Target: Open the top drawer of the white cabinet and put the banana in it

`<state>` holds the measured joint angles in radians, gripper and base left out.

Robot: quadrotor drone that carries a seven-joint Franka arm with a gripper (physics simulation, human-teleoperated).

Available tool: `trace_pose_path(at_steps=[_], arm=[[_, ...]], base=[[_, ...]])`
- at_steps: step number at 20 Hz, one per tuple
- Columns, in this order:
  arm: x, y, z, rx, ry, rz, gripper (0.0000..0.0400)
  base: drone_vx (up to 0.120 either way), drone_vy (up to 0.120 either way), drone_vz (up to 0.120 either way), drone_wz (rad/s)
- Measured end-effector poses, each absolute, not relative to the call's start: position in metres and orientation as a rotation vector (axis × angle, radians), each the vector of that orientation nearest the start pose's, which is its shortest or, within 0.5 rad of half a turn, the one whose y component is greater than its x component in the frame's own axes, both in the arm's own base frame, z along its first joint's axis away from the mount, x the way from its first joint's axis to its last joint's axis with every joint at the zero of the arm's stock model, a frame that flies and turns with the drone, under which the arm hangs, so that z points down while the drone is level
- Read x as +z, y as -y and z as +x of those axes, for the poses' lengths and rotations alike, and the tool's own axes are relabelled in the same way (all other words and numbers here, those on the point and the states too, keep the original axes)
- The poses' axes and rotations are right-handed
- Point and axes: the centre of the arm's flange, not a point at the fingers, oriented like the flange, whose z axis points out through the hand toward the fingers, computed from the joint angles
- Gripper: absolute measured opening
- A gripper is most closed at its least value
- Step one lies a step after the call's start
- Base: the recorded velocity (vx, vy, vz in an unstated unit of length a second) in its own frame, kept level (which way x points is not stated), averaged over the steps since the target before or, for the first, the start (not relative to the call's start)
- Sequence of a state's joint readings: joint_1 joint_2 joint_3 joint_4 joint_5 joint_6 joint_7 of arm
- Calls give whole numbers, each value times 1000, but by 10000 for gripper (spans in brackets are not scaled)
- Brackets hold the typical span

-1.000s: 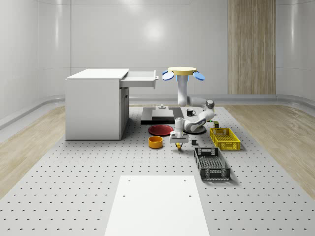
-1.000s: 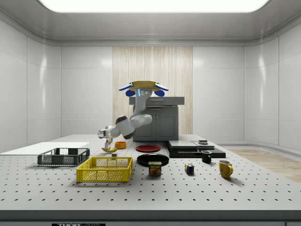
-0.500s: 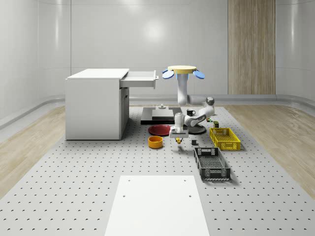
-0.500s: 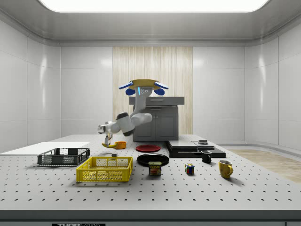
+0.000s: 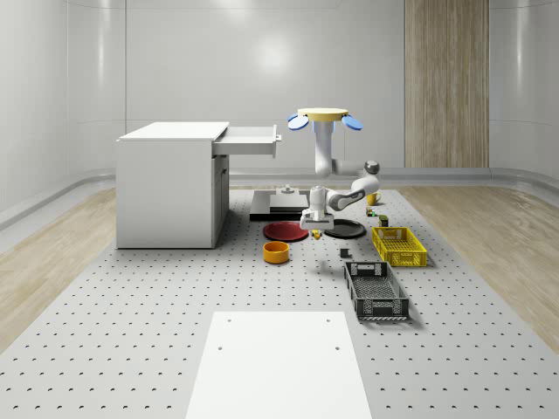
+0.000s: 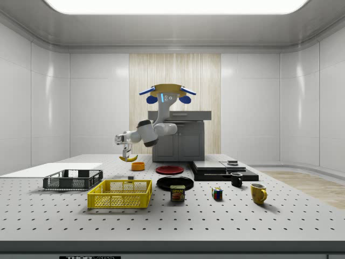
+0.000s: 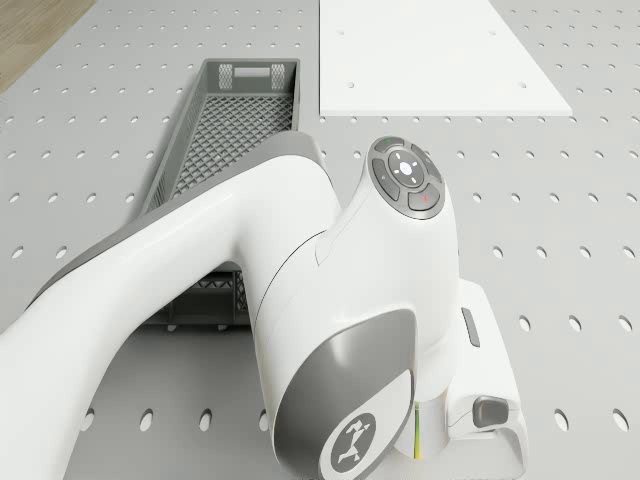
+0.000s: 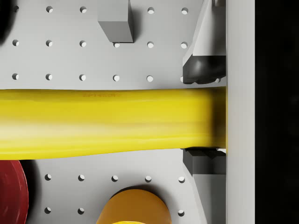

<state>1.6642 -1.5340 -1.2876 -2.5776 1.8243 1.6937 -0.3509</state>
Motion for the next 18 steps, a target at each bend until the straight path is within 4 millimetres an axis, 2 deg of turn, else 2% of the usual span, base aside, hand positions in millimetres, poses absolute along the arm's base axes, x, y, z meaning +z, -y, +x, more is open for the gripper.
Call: trace_pose_path(at_steps=[18], arm=[[539,-80,383,770,1,-8,190]], base=[[-120,0,120,0]])
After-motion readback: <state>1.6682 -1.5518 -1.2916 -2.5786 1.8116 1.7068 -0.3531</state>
